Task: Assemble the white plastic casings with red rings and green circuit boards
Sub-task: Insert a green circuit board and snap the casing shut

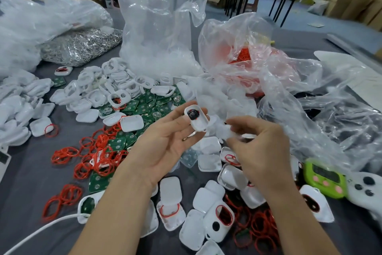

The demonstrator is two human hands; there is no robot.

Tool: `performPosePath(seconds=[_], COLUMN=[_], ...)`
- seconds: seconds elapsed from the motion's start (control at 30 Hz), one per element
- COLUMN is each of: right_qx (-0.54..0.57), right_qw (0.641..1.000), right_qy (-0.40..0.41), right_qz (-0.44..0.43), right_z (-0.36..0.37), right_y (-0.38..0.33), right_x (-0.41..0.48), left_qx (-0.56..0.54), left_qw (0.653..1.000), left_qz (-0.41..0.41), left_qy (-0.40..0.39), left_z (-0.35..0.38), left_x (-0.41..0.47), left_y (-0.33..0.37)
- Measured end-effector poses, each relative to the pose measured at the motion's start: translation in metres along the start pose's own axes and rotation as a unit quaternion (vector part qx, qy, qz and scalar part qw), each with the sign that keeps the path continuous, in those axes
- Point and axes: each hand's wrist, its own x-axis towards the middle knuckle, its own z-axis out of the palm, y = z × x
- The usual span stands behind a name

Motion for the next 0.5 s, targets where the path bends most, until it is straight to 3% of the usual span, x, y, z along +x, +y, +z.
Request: performPosePath(seconds=[0.1, 0.27, 0.5], right_qx=[-0.100, -0.053, -0.077], right_qw=[0.993, 0.995, 0.991], right_qy=[-0.064, -0.072, -0.044], right_qz=[-0.013, 0.040, 0.105], right_z=[0.002, -0.005, -0.011], right_y=[0.000, 0.005, 0.004], right_x=[-0.002, 0.003, 0.005], left_qx=[0.006, 0.008, 0.004], left_qw=[1.000, 1.000, 1.000], left_qz=[-0.002, -0.009, -0.013], left_qy=[-0.006, 0.000, 0.003], left_z=[0.001, 0.003, 0.003], left_x=[0.000, 0.002, 0.004], left_y=[-0.001, -0.001, -0.001])
